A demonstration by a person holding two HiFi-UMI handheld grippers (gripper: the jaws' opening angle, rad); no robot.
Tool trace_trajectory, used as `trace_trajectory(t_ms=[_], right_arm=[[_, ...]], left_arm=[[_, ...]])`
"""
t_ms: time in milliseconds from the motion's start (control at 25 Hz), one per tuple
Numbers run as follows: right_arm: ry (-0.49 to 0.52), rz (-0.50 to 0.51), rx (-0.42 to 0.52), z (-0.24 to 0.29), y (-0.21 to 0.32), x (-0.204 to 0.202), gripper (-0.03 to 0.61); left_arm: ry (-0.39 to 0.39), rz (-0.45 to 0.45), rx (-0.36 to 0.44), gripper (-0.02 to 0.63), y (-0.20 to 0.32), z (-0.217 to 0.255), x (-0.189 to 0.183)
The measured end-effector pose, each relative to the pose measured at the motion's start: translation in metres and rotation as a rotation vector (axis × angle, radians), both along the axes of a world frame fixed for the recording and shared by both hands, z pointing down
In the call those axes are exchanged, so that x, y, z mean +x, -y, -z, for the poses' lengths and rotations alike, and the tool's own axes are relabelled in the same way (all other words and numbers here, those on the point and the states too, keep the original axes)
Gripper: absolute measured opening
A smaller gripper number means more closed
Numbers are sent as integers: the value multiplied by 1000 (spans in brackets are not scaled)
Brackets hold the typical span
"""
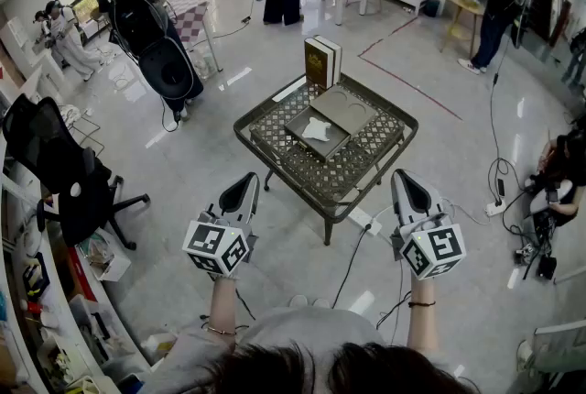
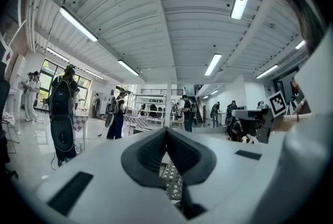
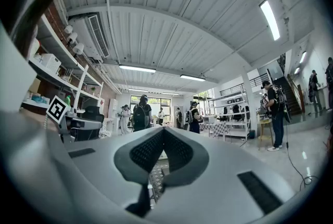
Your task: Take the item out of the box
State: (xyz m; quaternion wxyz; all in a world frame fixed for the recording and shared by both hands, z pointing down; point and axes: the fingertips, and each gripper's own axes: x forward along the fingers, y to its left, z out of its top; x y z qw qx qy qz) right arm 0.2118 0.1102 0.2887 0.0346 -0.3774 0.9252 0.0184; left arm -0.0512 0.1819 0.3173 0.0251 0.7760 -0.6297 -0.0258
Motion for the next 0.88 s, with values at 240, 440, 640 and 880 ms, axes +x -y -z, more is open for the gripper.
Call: trace_trajectory(t_ms=[240,440,640,880], right_arm=[[4,6,-6,-2,0,-3,20],[5,3,-14,-4,0,-1,20],[24,9,-24,-6,3,3,20],[32,48,-21,0,6,-5,20]], left_arm=[[5,-38,-12,18,1,-4,5],[3,-40,-20,18,0,-7,8],[5,-35,-23,18,1,-7,12],[11,-18,-23,17,2,-4,13]])
